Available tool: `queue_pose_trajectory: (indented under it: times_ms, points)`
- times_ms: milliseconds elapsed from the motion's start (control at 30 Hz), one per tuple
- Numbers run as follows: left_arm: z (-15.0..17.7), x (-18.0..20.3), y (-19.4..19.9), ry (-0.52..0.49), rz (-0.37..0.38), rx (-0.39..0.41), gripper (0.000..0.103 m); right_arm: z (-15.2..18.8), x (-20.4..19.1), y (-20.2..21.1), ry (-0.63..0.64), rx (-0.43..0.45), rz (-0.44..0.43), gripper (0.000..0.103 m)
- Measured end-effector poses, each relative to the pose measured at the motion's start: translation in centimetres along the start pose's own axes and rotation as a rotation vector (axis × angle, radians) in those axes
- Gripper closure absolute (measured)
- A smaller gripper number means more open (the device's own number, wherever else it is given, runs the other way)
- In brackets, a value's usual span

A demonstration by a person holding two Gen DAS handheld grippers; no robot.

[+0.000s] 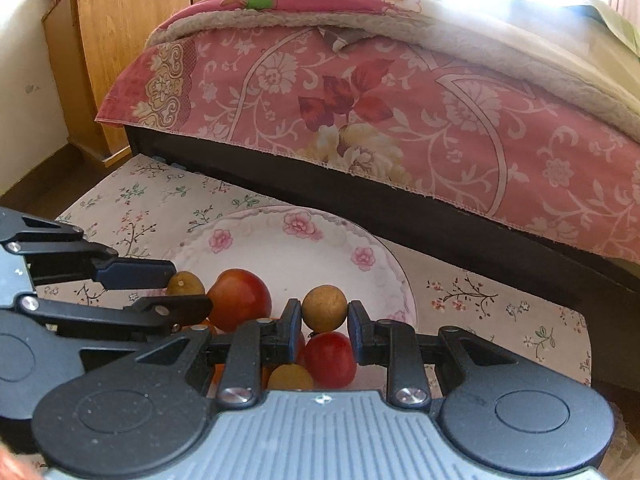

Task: Organize fruits
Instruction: 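Open both tools to drop the brown fruits onto the plate, then move both open tools back toward the two red cherry tomatoes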

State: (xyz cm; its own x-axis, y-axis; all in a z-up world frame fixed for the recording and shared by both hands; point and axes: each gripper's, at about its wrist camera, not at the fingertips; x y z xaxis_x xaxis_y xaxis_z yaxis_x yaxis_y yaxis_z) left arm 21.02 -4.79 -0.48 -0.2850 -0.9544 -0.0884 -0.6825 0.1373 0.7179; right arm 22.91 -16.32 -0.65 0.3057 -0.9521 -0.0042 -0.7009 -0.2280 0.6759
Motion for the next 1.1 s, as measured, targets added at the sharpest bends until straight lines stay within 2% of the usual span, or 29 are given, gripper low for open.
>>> queue_pose_trajectory:
  times_ms: [533, 867, 1100]
  points:
    - [-0.2, -0.1, 0.6, 0.016, -0.002, 0.023, 0.062, -1.0, 1.3, 1.4, -0.078, 0.066, -0.001, 0.072]
    - [-0.2, -0.3, 2.8, 0.025, -0.002, 0.056, 0.061, -1.4, 0.1, 4.1, -0.066, 0.082, 0.021, 0.072]
    - [0.8, -0.2, 5.1, 0.011, 0.039, 0.066, 0.06, -0.2, -0.5, 6.5, -0.057, 0.065, 0.041, 0.072]
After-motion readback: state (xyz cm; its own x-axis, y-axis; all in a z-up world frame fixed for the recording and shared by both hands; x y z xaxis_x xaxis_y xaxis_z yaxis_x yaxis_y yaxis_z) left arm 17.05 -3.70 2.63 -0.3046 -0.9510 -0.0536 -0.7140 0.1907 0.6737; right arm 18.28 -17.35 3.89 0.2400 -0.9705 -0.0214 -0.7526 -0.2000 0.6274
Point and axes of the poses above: each gripper's, at about its wrist camera, not at the fingertips, and y roughly against the way its jaws point, x to its right, z to its underside, and after that the axes turned 3 degrees about x, right-handed
